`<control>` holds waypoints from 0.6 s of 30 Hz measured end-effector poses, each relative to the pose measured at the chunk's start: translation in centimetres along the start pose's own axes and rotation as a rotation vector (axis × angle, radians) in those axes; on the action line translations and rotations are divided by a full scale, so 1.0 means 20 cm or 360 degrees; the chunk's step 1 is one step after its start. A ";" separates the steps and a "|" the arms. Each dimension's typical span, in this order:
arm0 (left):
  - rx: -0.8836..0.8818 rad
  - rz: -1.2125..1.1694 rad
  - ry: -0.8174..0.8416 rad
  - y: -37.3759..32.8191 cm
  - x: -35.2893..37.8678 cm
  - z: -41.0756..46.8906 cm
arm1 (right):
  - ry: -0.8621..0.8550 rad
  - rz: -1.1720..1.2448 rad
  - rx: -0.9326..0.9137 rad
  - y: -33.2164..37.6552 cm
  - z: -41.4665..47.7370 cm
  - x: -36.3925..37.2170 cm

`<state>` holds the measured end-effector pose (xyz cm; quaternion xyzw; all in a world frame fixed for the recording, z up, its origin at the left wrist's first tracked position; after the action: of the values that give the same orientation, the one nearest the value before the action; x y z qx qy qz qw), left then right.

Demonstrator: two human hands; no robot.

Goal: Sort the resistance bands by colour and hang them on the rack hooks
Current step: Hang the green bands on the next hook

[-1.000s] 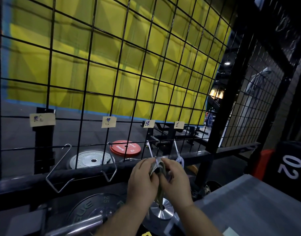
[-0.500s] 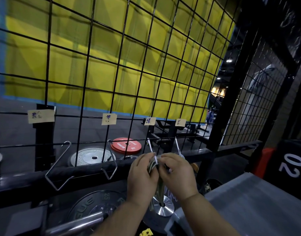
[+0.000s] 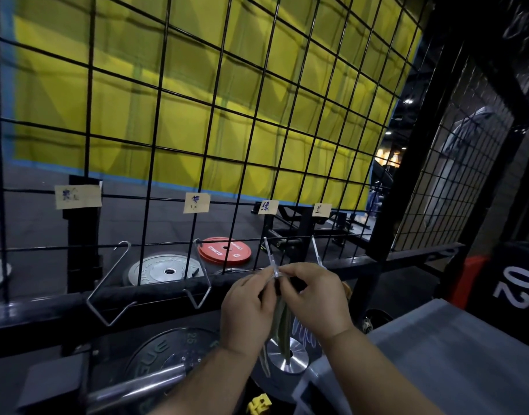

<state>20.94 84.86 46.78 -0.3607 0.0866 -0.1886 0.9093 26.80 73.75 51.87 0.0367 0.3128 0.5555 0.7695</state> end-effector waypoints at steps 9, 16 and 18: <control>-0.0410 -0.0243 -0.0112 0.00 0.02 -0.02 | -0.0206 -0.0266 -0.0378 0.02 -0.03 0.06; -0.0559 -0.0496 -0.0090 0.00 0.03 -0.04 | -0.0262 -0.0091 -0.0233 -0.02 -0.05 0.07; -0.0601 -0.0576 -0.0067 0.01 0.03 -0.05 | -0.0157 0.0103 -0.0047 -0.04 -0.06 0.07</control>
<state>21.29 84.16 45.98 -0.5373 0.0355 -0.3212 0.7790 27.13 74.40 50.02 0.0628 0.2650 0.5822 0.7661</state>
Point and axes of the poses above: each hand's wrist, its own z-axis towards the middle knuckle, its own x-axis out of the palm, y = z × x, the point moved 4 cm from there along z, towards the middle knuckle, and after that the axes turned 10 degrees about -y, right-handed, at the moved point
